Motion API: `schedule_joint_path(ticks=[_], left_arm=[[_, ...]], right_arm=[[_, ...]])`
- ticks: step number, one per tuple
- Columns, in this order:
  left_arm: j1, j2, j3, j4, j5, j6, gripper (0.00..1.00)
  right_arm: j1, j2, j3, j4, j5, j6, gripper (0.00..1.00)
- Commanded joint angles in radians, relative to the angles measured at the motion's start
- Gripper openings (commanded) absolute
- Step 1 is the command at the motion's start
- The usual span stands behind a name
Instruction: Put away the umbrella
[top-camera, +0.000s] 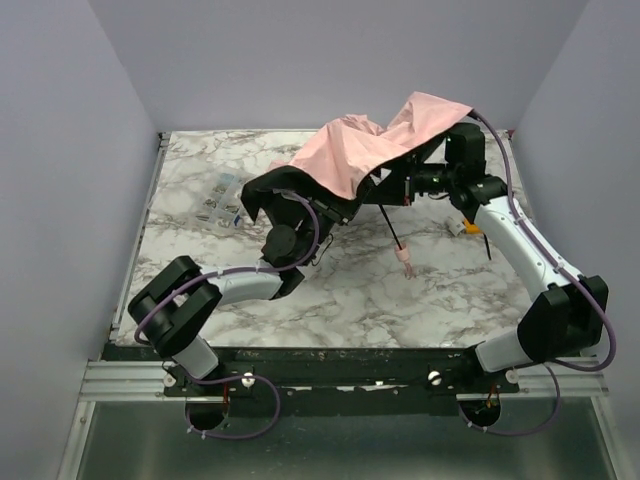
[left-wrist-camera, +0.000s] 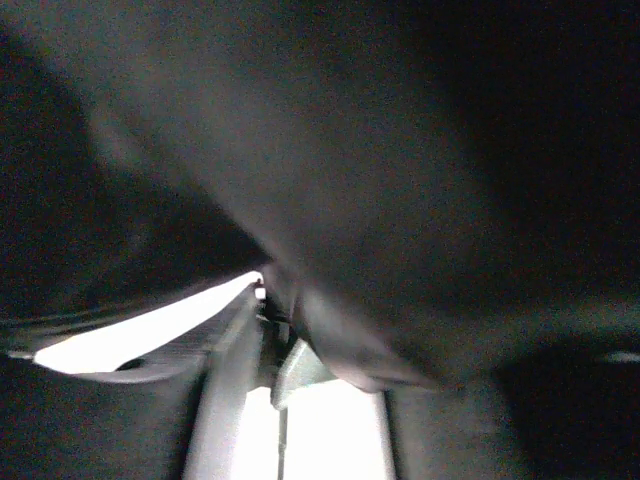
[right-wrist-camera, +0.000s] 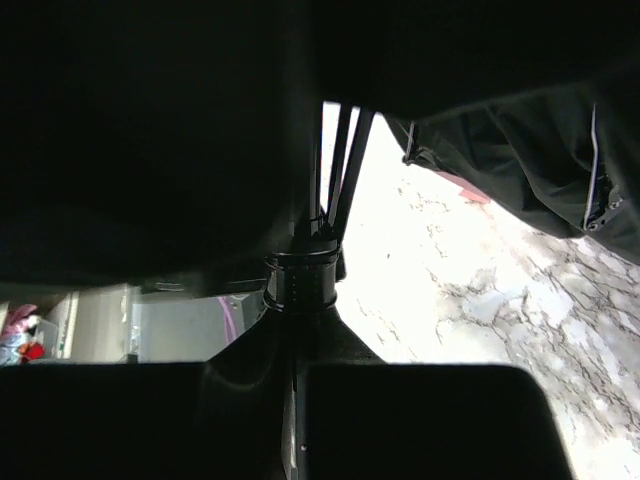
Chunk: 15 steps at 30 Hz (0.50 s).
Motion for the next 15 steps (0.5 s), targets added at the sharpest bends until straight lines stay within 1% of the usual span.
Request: schedule_joint_path(ticks=[1, 4, 7, 10, 11, 15], left_arm=[[-0.055, -0.082, -0.077, 0.044, 0.184, -0.025, 0.51], [-0.050, -0.115, -0.117, 0.044, 0.198, -0.010, 0.61], [-0.050, -0.140, -0.146, 0.021, 0.193, 0.004, 0.66], [-0.051, -0.161, -0.154, -0.039, 0.182, 0.027, 0.67], [-0.050, -0.167, -0.148, -0.064, 0.146, 0.039, 0.67], [-0.050, -0.192, -0.114, -0.192, 0.092, 0.109, 0.67]], right_arm=[[-0.003, -0.040, -0.020, 0.134, 0.100, -0.062, 0.00], [-0.005, -0.050, -0.024, 0.134, 0.103, -0.065, 0.00], [-0.007, -0.050, -0.023, 0.135, 0.099, -0.065, 0.01], [-0.007, -0.051, -0.027, 0.143, 0.088, -0.056, 0.01], [-0.008, -0.053, -0.030, 0.149, 0.080, -0.053, 0.01], [-0.007, -0.064, -0.039, 0.167, 0.065, -0.032, 0.01]])
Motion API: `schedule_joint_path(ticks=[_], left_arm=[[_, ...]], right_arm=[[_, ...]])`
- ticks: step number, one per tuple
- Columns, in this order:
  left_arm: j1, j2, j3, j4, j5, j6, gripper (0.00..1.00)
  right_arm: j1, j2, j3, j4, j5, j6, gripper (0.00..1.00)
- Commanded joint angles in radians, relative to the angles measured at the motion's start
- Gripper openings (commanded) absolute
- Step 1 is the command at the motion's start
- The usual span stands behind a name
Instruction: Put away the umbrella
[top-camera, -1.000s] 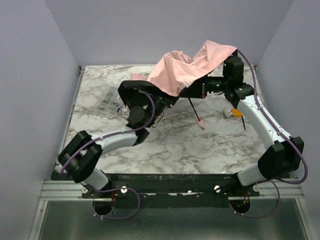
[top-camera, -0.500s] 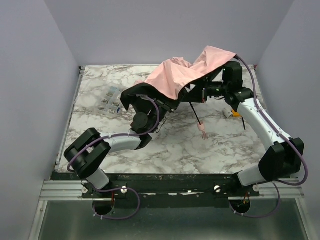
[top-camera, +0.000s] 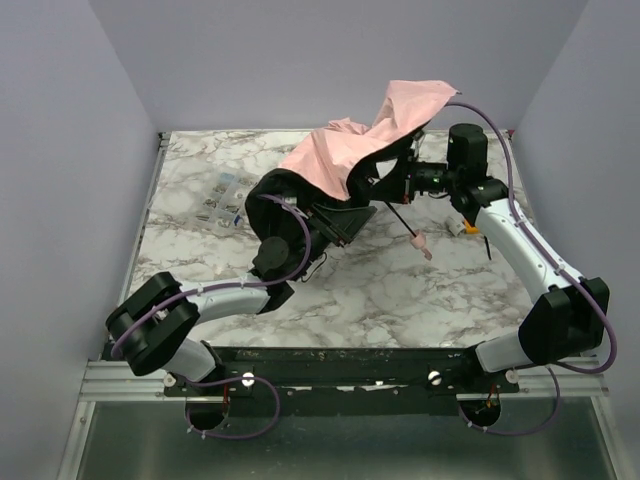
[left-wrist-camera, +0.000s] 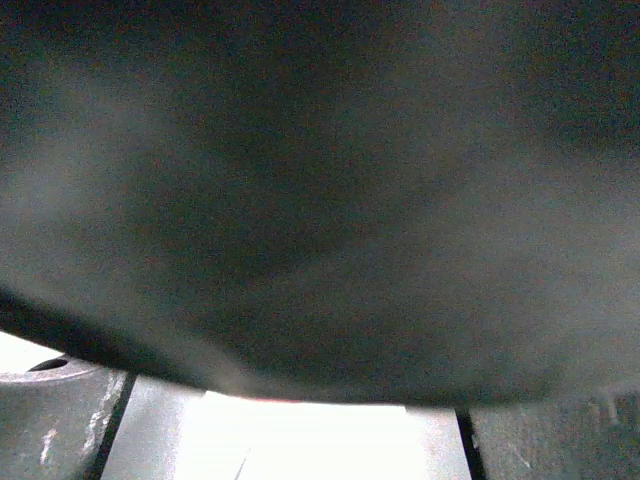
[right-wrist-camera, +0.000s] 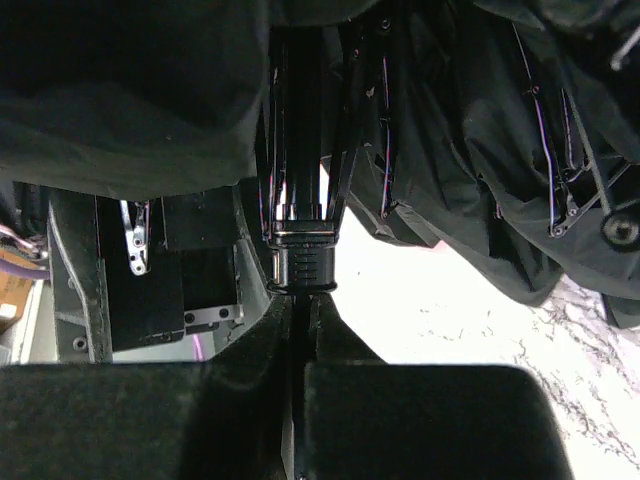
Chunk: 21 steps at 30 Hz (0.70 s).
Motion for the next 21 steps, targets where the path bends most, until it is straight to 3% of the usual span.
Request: schedule_joint_path(ticks=[1, 4, 9, 16, 21], left_arm=[[-0.012, -0.048, 0.031, -0.152, -0.013, 0.094, 0.67], [-0.016, -0.063, 0.020, -0.184, -0.041, 0.122, 0.67], [-0.021, -0.078, -0.005, -0.147, -0.205, 0.168, 0.70], [-0.024, -0.044, 0.125, -0.167, -0.307, 0.234, 0.76], [-0.030, -0.009, 0.212, -0.246, -0.383, 0.226, 0.70]], right_arm=[[-0.009, -0.045, 0.000, 0.118, 0.022, -0.004, 0.01], [-0.010, -0.053, -0.001, 0.118, 0.018, -0.001, 0.01], [-0.008, -0.054, -0.027, 0.140, 0.005, 0.014, 0.01], [-0.008, -0.057, -0.070, 0.166, 0.019, 0.032, 0.01], [-0.006, -0.063, -0.064, 0.152, 0.040, 0.021, 0.01]])
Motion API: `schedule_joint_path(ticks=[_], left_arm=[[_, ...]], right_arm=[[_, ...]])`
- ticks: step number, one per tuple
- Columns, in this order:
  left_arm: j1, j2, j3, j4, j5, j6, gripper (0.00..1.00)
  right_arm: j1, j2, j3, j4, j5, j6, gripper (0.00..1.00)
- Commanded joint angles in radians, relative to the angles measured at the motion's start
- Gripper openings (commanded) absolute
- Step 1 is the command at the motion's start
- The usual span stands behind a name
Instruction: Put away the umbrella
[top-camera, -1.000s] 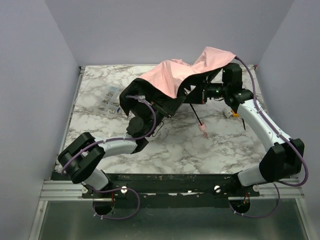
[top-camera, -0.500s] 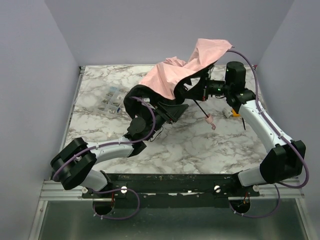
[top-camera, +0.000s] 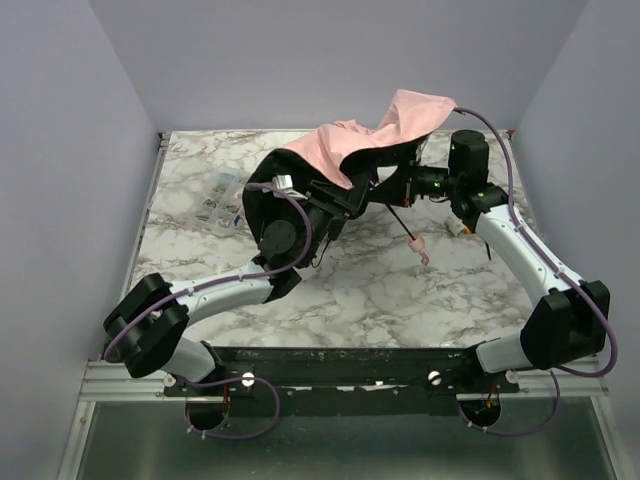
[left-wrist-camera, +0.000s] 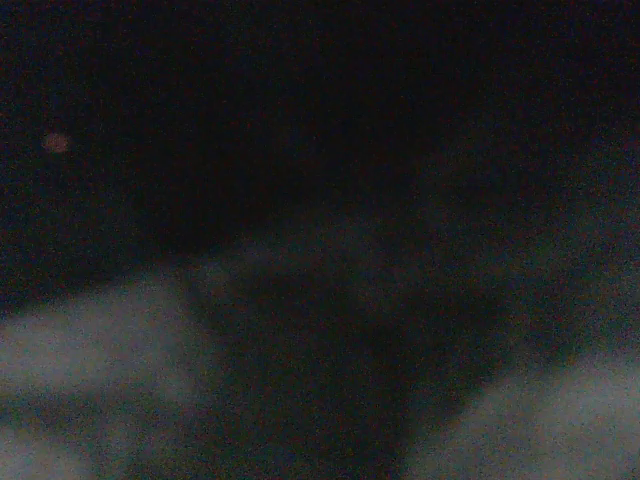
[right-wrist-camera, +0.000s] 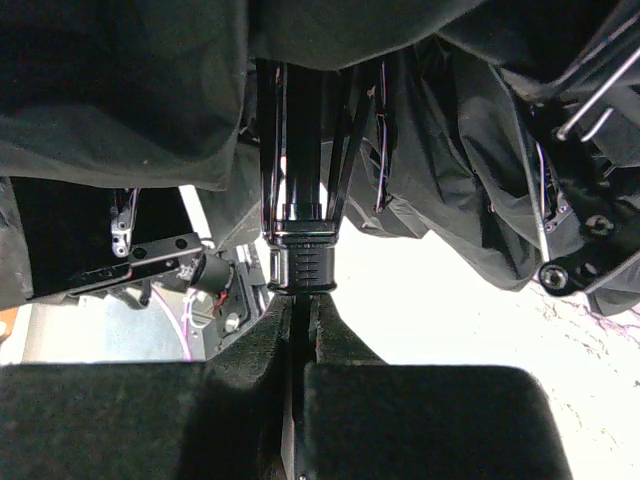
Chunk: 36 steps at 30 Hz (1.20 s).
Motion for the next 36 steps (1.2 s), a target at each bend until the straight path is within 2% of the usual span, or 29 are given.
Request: schedule_joint_path(ticks=[1, 3, 5, 11, 14, 17, 21, 24, 26, 27, 29, 32, 36], left_arm=[[-0.015, 0.032, 0.098, -0.113, -0.123, 0.019, 0.68], [-0.019, 0.035, 0.145, -0.232, -0.150, -0.018, 0.61], [-0.022, 0.041, 0.182, -0.321, -0.152, -0.039, 0.60], [-0.030, 0.064, 0.215, -0.381, -0.161, -0.042, 0.55], [-0.035, 0.082, 0.216, -0.359, -0.142, -0.034, 0.53], [-0.040, 0.096, 0.179, -0.242, -0.115, -0.011, 0.53], [-0.041, 0.104, 0.174, -0.228, -0.132, 0.009, 0.43], [-0.040, 0.112, 0.182, -0.220, -0.161, 0.039, 0.41], [-0.038, 0.120, 0.186, -0.201, -0.171, 0.062, 0.35], [-0.036, 0.122, 0.187, -0.190, -0.173, 0.068, 0.27], [-0.030, 0.130, 0.194, -0.182, -0.173, 0.069, 0.20], [-0.023, 0.139, 0.209, -0.172, -0.154, 0.076, 0.01], [-0.018, 0.140, 0.222, -0.144, -0.132, 0.095, 0.00]], right_arm=[[0.000, -0.040, 0.009, 0.060, 0.019, -0.013, 0.01], [0.005, -0.044, 0.017, 0.042, 0.035, -0.029, 0.01], [0.009, -0.048, 0.024, 0.031, 0.048, -0.045, 0.01], [0.019, -0.060, 0.032, 0.017, 0.064, -0.058, 0.01], [0.020, -0.068, 0.036, 0.017, 0.079, -0.057, 0.01], [0.020, -0.072, 0.039, 0.012, 0.091, -0.057, 0.01], [0.020, -0.073, 0.035, 0.019, 0.079, -0.050, 0.01], [0.022, -0.079, 0.030, 0.022, 0.068, -0.048, 0.01], [0.022, -0.083, 0.026, 0.023, 0.062, -0.048, 0.01], [0.022, -0.087, 0.024, 0.022, 0.062, -0.050, 0.01], [0.022, -0.091, 0.018, 0.023, 0.063, -0.055, 0.01], [0.023, -0.097, 0.013, 0.016, 0.063, -0.069, 0.01], [0.025, -0.104, 0.004, 0.009, 0.062, -0.081, 0.01]])
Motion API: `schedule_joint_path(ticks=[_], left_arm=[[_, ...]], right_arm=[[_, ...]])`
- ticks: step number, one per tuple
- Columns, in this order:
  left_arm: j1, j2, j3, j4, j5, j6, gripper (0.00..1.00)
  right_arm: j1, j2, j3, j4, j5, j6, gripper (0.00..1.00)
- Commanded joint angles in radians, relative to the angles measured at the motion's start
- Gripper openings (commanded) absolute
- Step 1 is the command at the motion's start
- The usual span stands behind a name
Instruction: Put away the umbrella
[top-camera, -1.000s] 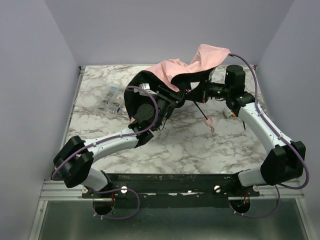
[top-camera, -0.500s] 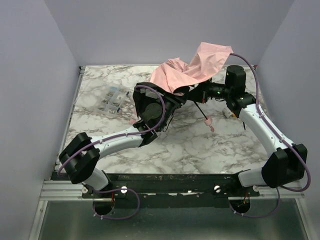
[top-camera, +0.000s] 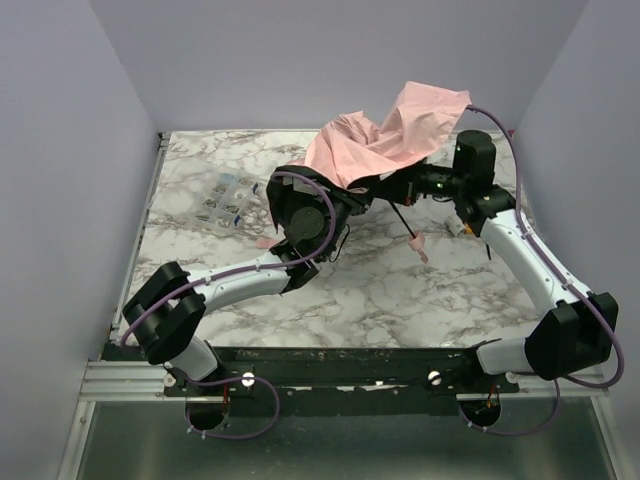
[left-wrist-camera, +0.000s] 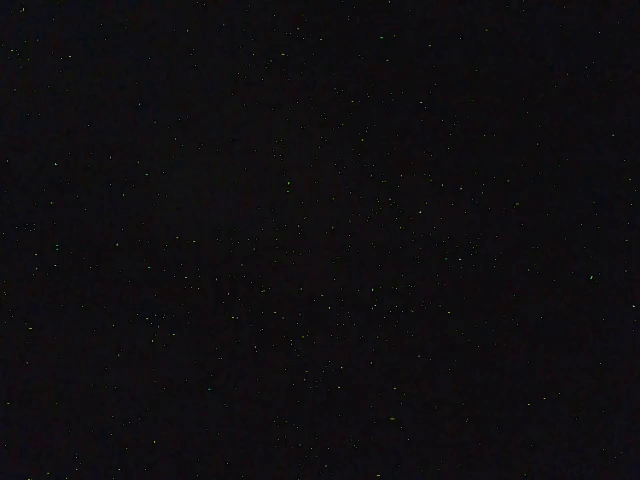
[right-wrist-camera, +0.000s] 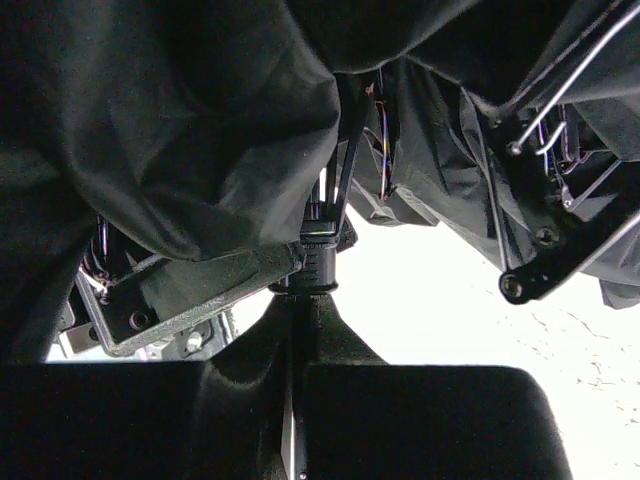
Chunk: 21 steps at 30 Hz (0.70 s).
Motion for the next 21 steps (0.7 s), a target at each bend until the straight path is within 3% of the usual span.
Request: schedule_joint_path(ticks=[1, 4, 8, 14, 21], left_arm=[[0.014, 0.016, 0.030, 0.063, 0.006, 0.058, 0.00], [0.020, 0.000, 0.020, 0.088, -0.016, 0.062, 0.00], [0.037, -0.033, 0.008, 0.121, -0.052, 0.078, 0.00], [0.078, -0.071, -0.005, 0.165, -0.055, 0.108, 0.00], [0.118, -0.115, -0.017, 0.192, -0.004, 0.142, 0.00]], right_arm=[[0.010, -0.054, 0.002, 0.025, -0.039, -0.029, 0.02], [0.009, -0.065, -0.012, 0.025, -0.038, -0.035, 0.20], [0.010, -0.093, -0.045, 0.023, -0.045, -0.045, 0.34], [0.010, -0.130, -0.090, -0.006, -0.056, -0.055, 0.43], [0.010, -0.147, -0.120, -0.040, -0.062, -0.063, 0.40]])
